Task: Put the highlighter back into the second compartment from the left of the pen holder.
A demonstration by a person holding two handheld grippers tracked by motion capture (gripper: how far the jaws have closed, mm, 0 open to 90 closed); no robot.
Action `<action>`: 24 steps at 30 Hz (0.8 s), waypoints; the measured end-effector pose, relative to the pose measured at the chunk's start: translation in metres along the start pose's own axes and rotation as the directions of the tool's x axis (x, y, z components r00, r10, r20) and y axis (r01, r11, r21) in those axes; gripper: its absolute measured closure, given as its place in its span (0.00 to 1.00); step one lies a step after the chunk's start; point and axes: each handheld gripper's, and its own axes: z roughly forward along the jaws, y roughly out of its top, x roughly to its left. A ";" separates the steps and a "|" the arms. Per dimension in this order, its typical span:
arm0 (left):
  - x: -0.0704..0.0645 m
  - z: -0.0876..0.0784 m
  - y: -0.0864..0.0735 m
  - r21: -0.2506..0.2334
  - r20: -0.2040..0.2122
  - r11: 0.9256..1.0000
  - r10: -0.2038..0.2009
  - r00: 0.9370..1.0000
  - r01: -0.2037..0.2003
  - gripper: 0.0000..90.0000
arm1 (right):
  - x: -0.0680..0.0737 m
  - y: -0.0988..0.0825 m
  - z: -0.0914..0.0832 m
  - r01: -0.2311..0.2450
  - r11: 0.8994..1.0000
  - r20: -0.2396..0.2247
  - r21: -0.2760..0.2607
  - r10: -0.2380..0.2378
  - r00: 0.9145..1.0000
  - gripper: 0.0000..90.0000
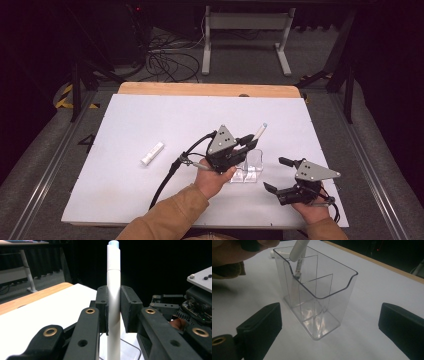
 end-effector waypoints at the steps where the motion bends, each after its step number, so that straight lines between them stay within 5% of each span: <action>1: 0.000 0.000 0.000 0.003 -0.001 1.000 -0.001 1.000 0.001 0.86 | 0.000 0.000 0.000 0.001 1.000 0.001 0.000 -0.001 1.000 0.06; 5: 0.000 0.001 -0.001 0.014 -0.006 1.000 0.004 1.000 -0.004 0.84 | 0.000 0.000 0.000 0.000 1.000 -0.001 0.000 0.000 1.000 0.06; 8: 0.000 0.000 -0.001 0.014 -0.013 1.000 0.021 1.000 -0.020 0.56 | -0.001 0.000 0.000 0.003 1.000 0.000 0.001 -0.003 1.000 0.06; 12: 0.001 -0.008 0.002 0.010 -0.015 0.999 0.036 0.999 -0.036 0.41 | -0.001 0.000 0.000 0.000 1.000 0.003 -0.001 0.000 1.000 0.06; 24: 0.011 -0.037 0.010 0.013 -0.033 0.998 0.064 0.997 -0.064 0.29 | -0.001 0.000 0.000 -0.003 1.000 0.003 -0.003 0.003 1.000 0.06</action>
